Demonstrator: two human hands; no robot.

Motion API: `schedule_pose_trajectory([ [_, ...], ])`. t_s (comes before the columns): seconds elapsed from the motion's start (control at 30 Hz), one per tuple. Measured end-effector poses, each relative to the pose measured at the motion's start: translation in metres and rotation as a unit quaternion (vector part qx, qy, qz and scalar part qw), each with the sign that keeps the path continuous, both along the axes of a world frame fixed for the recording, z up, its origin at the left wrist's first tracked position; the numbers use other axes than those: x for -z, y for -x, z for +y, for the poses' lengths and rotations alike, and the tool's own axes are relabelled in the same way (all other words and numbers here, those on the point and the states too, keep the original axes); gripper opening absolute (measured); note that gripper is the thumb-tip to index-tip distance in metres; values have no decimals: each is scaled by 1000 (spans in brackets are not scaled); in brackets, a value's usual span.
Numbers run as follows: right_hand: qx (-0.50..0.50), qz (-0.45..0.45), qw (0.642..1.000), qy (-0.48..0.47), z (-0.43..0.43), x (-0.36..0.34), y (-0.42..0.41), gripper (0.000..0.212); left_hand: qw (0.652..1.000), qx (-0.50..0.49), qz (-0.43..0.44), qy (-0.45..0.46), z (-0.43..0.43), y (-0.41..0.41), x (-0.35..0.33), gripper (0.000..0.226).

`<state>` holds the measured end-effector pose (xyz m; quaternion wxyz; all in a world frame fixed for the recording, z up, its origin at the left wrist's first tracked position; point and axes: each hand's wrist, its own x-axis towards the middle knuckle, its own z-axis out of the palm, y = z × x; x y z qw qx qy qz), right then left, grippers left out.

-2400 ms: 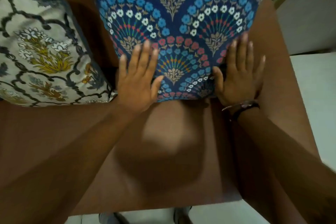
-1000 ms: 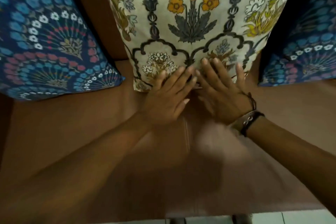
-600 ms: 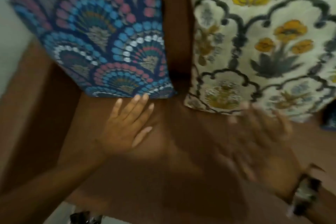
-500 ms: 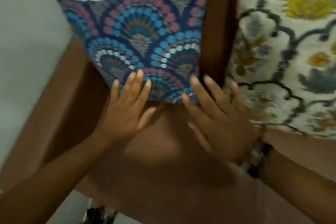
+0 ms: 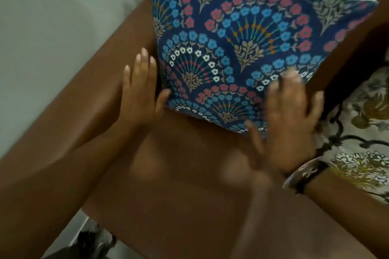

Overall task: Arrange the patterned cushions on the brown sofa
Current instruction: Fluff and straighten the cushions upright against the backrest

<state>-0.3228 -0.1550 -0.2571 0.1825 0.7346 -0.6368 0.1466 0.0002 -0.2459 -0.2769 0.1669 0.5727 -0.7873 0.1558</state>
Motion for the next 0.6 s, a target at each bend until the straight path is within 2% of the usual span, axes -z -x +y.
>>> schedule_pose_trajectory([
  [0.1, -189, 81, 978, -27, -1, 16, -46, 75, 981, 162, -97, 53, 16, 23, 25, 73],
  [0.17, -196, 132, 970, -52, -17, 28, -59, 72, 961, 218, -153, 69, 18, 36, 44, 71],
  [0.27, -164, 231, 956, -80, -32, 43, -39, 65, 951, 223, -210, 34, 10, 30, 67, 69],
  [0.3, -160, 235, 955, -86, -28, 45, -28, 63, 952, 212, -222, 16, 10, 25, 71, 68],
  [0.43, -147, 138, 974, -106, 15, 30, 20, 60, 963, 163, -214, -19, 35, 3, 66, 67],
  [0.53, -96, 51, 992, -59, 15, -20, 43, 68, 992, 93, -84, -2, 39, -17, 24, 68],
  [0.6, -83, 11, 996, -23, -16, -66, 49, 81, 996, 80, -19, 32, 14, -21, -23, 82],
])
